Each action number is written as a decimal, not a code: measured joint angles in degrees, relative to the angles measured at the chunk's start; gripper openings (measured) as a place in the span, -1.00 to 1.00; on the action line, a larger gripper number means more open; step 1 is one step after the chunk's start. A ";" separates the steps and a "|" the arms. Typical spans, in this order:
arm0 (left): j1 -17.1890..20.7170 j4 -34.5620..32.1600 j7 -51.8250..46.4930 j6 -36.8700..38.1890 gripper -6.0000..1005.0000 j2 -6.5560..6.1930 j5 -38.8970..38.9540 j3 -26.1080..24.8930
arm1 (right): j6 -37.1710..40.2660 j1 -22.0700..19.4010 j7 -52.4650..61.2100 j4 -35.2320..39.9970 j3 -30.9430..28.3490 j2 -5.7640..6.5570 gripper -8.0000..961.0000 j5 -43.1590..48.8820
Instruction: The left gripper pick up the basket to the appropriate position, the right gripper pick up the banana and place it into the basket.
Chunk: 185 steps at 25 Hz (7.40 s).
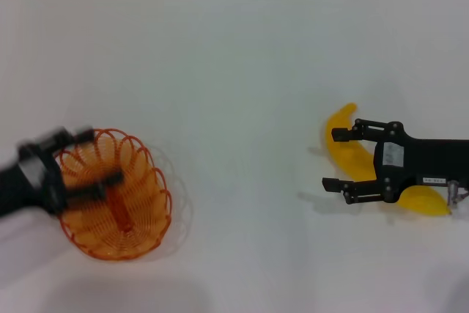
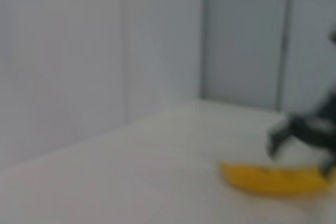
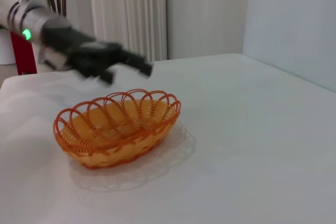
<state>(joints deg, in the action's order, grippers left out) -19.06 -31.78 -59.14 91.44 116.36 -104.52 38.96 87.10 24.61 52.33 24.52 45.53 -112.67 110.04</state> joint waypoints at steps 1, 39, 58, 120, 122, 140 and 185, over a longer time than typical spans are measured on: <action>-0.50 -0.73 -2.85 -0.17 0.80 -0.08 -0.25 -1.00 | 0.00 0.06 0.05 0.00 -0.01 0.00 0.83 0.00; -22.92 -17.98 -25.37 -9.76 0.39 0.53 -41.60 10.11 | -0.80 2.64 0.58 -0.45 0.05 0.00 0.82 0.00; -23.26 -16.27 -27.53 -13.57 -0.27 0.71 -41.25 14.85 | -0.88 2.63 1.96 -0.45 0.00 0.00 0.81 0.00; -33.63 3.52 -58.47 -28.86 -0.77 0.50 -32.84 11.02 | -2.29 4.43 1.45 -0.05 -1.67 -1.86 0.78 -3.04; -33.65 3.58 -59.03 -29.15 -0.75 0.55 -33.16 11.04 | -2.28 4.43 1.45 -0.05 -1.67 -1.86 0.78 -3.09; -31.57 -2.23 -59.13 -29.24 -0.24 0.60 -33.03 12.47 | -2.28 3.42 1.45 -0.19 -1.67 -1.41 0.77 -3.13; 5.76 -8.33 2.78 -17.53 0.64 0.55 14.86 25.37 | -5.80 -1.76 23.69 4.72 0.15 1.42 0.75 6.53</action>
<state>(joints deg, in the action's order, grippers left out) -13.30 -40.11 -56.36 73.92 116.91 -89.65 64.33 81.29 22.85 76.02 29.24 45.68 -111.25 116.57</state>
